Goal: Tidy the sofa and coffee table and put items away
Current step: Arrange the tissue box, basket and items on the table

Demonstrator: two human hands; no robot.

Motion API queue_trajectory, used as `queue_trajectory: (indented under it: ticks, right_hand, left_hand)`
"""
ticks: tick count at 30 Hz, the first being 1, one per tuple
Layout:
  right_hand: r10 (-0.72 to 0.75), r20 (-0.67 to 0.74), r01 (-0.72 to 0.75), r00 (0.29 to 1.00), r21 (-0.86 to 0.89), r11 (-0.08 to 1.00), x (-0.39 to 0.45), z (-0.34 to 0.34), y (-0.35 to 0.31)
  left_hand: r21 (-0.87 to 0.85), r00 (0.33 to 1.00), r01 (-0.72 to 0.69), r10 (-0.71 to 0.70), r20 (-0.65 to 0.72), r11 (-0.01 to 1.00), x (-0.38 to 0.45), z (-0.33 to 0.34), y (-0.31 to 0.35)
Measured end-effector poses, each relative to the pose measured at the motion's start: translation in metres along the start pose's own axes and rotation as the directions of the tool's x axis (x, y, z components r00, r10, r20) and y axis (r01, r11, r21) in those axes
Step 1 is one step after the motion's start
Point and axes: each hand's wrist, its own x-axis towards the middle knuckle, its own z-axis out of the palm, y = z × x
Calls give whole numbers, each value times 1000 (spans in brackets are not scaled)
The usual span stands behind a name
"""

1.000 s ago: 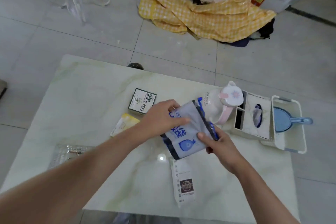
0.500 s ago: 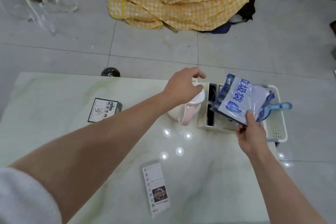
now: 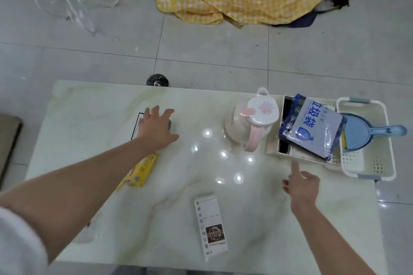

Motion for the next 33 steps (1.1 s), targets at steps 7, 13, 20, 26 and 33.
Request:
queue_trajectory:
  ticks: [7, 13, 20, 26, 33]
  right_hand:
    - [184, 685, 448, 705, -632, 632, -104, 67, 89]
    - [56, 610, 527, 790, -723, 447, -138, 111, 108]
    - [-147, 527, 494, 837, -613, 616, -132, 177, 52]
    - [-417, 438, 598, 796, -471, 648, -116, 240, -20]
    - [-422, 634, 722, 649, -336, 605, -138, 274, -44]
  left_hand:
    - [-155, 989, 148, -143, 44, 977, -6, 30, -59]
    - [-225, 999, -49, 49, -6, 973, -27, 49, -97]
    - [14, 972, -235, 236, -11, 972, -40, 79, -138]
    - [89, 942, -332, 335, -30, 939, -37, 91, -150]
    - [0, 979, -203, 203, 20, 979, -20, 80, -146]
